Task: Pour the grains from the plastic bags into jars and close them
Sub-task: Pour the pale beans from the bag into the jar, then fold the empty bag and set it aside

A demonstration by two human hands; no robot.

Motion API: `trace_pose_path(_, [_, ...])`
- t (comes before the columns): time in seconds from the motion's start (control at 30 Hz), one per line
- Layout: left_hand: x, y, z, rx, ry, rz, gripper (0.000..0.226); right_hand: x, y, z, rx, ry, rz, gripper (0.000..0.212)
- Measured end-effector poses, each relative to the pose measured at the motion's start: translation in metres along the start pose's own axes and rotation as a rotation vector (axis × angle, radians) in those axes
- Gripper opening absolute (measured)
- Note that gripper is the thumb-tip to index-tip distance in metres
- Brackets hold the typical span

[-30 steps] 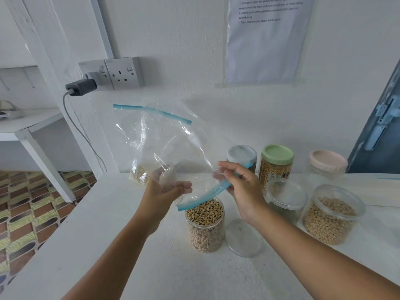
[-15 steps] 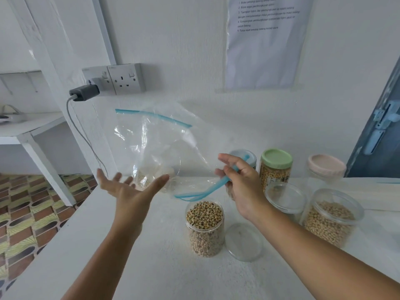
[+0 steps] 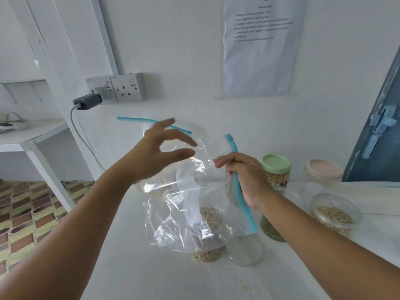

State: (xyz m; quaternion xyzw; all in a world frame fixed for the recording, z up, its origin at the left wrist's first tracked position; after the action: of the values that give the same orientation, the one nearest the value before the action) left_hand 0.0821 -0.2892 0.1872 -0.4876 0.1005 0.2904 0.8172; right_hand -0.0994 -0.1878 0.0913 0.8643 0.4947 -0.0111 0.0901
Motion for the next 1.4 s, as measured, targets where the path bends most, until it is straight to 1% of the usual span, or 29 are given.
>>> trace_pose_path(0.1, [-0.028, 0.016, 0.009, 0.257, -0.029, -0.207, 0.023, 0.002, 0.006, -0.010, 0.076, -0.020, -0.077, 0.046])
trace_pose_path(0.2, [-0.042, 0.031, 0.005, 0.300, -0.099, -0.420, 0.021, 0.005, 0.008, -0.015, 0.130, -0.025, -0.140, 0.048])
trace_pose_path(0.27, [-0.047, 0.036, -0.002, 0.301, -0.116, -0.497, 0.022, 0.006, 0.007, -0.017, 0.155, -0.016, -0.160, 0.045])
trace_pose_path(0.33, [-0.049, 0.040, -0.006, 0.280, -0.109, -0.535, 0.022, 0.006, 0.004, -0.019, 0.190, -0.007, -0.169, 0.044])
trace_pose_path(0.4, [-0.050, 0.036, -0.011, 0.266, -0.109, -0.481, 0.020, 0.007, 0.001, -0.017, 0.246, 0.010, -0.184, 0.045])
trace_pose_path(0.47, [-0.050, 0.028, -0.018, 0.309, -0.123, -0.365, 0.020, 0.008, -0.002, -0.016, 0.327, 0.002, -0.180, 0.042])
trace_pose_path(0.6, [-0.045, 0.005, -0.041, 0.405, -0.197, -0.096, 0.023, 0.009, -0.022, -0.021, 0.492, -0.091, -0.019, 0.031])
trace_pose_path(0.67, [-0.040, -0.006, -0.050, 0.494, -0.230, 0.043, 0.025, 0.011, -0.030, -0.020, 0.557, -0.141, 0.072, 0.033])
trace_pose_path(0.73, [-0.034, -0.016, -0.057, 0.623, -0.244, 0.168, 0.026, 0.015, -0.035, -0.016, 0.542, -0.159, 0.173, 0.037])
trace_pose_path(0.8, [-0.029, -0.022, -0.058, 0.775, -0.260, 0.261, 0.026, 0.020, -0.036, -0.008, 0.380, -0.107, 0.233, 0.036])
trace_pose_path(0.87, [-0.026, -0.029, -0.055, 0.857, -0.261, 0.318, 0.025, 0.022, -0.028, 0.005, 0.111, -0.017, 0.192, 0.034])
trace_pose_path(0.93, [-0.025, -0.037, -0.047, 0.901, -0.243, 0.354, 0.021, 0.022, -0.015, 0.015, -0.104, 0.058, 0.082, 0.036])
trace_pose_path(1.0, [-0.024, -0.046, -0.039, 0.959, -0.218, 0.383, 0.018, 0.023, 0.002, 0.017, -0.203, 0.125, -0.052, 0.045])
trace_pose_path(1.07, [-0.023, -0.054, -0.035, 0.996, -0.196, 0.421, 0.019, 0.022, 0.015, 0.016, -0.281, 0.195, -0.170, 0.048])
trace_pose_path(1.13, [-0.021, -0.060, -0.038, 1.014, -0.210, 0.488, 0.019, 0.020, 0.021, 0.012, -0.387, 0.255, -0.240, 0.048])
trace_pose_path(1.17, [-0.019, -0.062, -0.042, 1.007, -0.220, 0.512, 0.019, 0.020, 0.022, 0.009, -0.417, 0.267, -0.244, 0.045])
trace_pose_path(1.23, [-0.011, -0.064, -0.049, 0.985, -0.249, 0.501, 0.020, 0.017, 0.021, 0.002, -0.406, 0.253, -0.214, 0.033])
trace_pose_path(1.27, [-0.005, -0.063, -0.053, 0.984, -0.267, 0.458, 0.019, 0.015, 0.019, -0.001, -0.381, 0.232, -0.188, 0.030])
trace_pose_path(1.33, [0.011, -0.055, -0.053, 0.990, -0.288, 0.289, 0.023, 0.010, 0.012, -0.009, -0.310, 0.167, -0.127, 0.031])
trace_pose_path(1.4, [0.028, -0.040, -0.052, 0.979, -0.297, 0.111, 0.036, 0.006, 0.005, -0.016, -0.243, 0.119, -0.074, 0.034])
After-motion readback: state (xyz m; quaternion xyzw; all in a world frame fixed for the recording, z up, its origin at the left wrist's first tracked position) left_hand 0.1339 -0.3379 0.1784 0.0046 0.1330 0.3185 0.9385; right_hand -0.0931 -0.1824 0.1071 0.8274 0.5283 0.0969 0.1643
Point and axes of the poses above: each hand's wrist, its own x-axis away from the middle knuckle, its own y-axis out of the palm, z = x × y, the point moved 8 cm from there along -x, towards the middle knuckle, and after that the axes turned 10 degrees about y, right-handed, at the moved point
